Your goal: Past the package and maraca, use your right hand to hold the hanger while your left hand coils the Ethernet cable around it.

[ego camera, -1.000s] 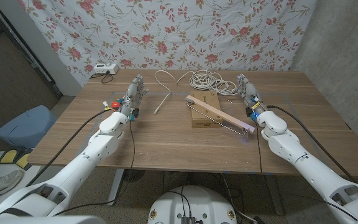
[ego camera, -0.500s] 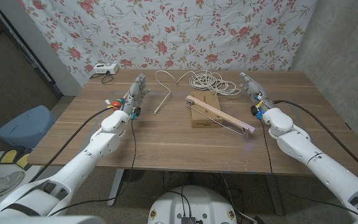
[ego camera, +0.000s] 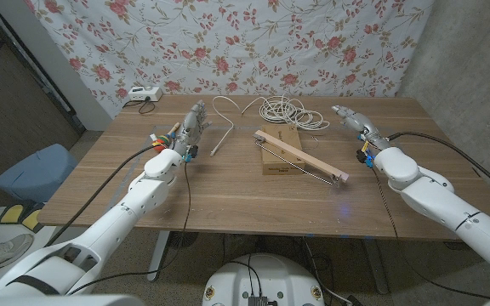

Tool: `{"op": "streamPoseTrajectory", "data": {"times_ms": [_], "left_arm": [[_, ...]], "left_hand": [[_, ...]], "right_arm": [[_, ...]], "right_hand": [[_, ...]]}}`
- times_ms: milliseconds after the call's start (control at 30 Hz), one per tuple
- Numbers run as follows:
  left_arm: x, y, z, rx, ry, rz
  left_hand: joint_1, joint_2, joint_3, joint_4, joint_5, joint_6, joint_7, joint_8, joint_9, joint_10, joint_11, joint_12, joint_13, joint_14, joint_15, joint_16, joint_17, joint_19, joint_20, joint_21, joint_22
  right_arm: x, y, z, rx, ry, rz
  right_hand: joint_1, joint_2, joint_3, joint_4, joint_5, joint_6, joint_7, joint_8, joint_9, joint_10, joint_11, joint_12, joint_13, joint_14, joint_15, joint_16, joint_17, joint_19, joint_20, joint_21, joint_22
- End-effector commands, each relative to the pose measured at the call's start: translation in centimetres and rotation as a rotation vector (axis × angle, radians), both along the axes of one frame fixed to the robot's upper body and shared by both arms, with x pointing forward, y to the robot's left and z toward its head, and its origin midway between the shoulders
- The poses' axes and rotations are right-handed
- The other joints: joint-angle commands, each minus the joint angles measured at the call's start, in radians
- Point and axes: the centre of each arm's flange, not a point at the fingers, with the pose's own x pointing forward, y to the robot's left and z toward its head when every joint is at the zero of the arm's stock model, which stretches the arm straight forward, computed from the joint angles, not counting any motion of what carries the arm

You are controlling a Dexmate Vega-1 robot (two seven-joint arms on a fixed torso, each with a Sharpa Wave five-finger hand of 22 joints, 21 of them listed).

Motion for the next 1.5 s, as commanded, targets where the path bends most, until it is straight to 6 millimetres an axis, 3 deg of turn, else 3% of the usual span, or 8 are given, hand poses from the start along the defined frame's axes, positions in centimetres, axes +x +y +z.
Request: {"op": "streamPoseTrajectory", "data": {"times_ms": [33,167,400,633,1500], "left_arm": [[-0.2,-1.3,0.2,0.02,0.0,-0.012],[-0.5,-1.5,0.4,0.028,-0.004,-0.015],[-0.8,-1.7,0.5,0.031,-0.004,-0.016],[-1.1,-1.6,0.5,0.032,-0.003,-0.013],[-1.1,-1.8,0.2,0.037,0.003,-0.026]], "left_hand": [[0.008,0.047,0.003,-0.003,0.006,-0.078,-0.007,0.003,0.003,-0.111,0.01,0.006,0.003,-0.117,0.011,0.001,0.002,-0.115,0.006,0.0,0.003],[0.009,0.046,0.003,-0.004,0.006,-0.074,-0.009,0.001,0.004,-0.105,0.018,0.006,0.003,-0.109,0.018,0.001,0.002,-0.114,0.016,-0.003,0.003],[0.011,0.041,0.001,-0.005,0.007,-0.066,-0.016,-0.004,0.004,-0.089,0.034,0.005,0.005,-0.08,0.042,0.003,0.004,-0.1,0.058,-0.008,0.004],[0.011,0.036,-0.002,-0.005,0.007,-0.055,-0.023,-0.006,0.005,-0.07,0.035,0.008,0.007,-0.055,0.061,0.005,0.005,-0.089,0.08,-0.012,0.006],[0.011,0.035,-0.005,-0.005,0.009,-0.05,-0.025,-0.013,0.006,-0.065,0.042,-0.001,0.009,-0.044,0.061,-0.005,0.008,-0.078,0.08,-0.024,0.008]], "right_arm": [[-3.2,-0.5,-0.5,-0.163,0.041,-0.116],[-4.0,-0.3,-0.7,-0.215,0.058,-0.147],[-5.4,0.3,-1.0,-0.306,0.09,-0.204],[-6.4,0.8,-1.5,-0.372,0.125,-0.245],[-8.2,3.2,-2.9,-0.56,0.296,-0.321]], "right_hand": [[0.006,0.003,0.0,-0.007,-0.001,0.007,0.001,0.001,0.006,0.015,0.0,0.01,0.003,0.02,-0.003,0.01,0.002,0.014,0.003,0.006,0.003],[0.008,0.002,0.0,-0.009,-0.002,0.008,0.001,0.0,0.006,0.017,0.001,0.009,0.003,0.032,-0.001,0.013,0.003,0.019,0.005,0.007,0.004],[0.014,0.0,0.0,-0.018,-0.004,0.015,-0.001,0.001,0.007,0.036,0.006,0.013,0.004,0.055,-0.01,0.018,0.005,0.032,0.01,0.009,0.004],[0.021,-0.004,0.0,-0.027,-0.007,0.037,-0.001,0.005,0.008,0.059,0.008,0.016,0.006,0.098,-0.022,0.028,0.008,0.058,0.014,0.016,0.005],[0.031,-0.013,-0.003,-0.043,-0.011,0.047,0.0,0.003,0.009,0.093,0.021,0.02,0.008,0.132,-0.029,0.03,0.011,0.084,0.017,0.02,0.006]]}}
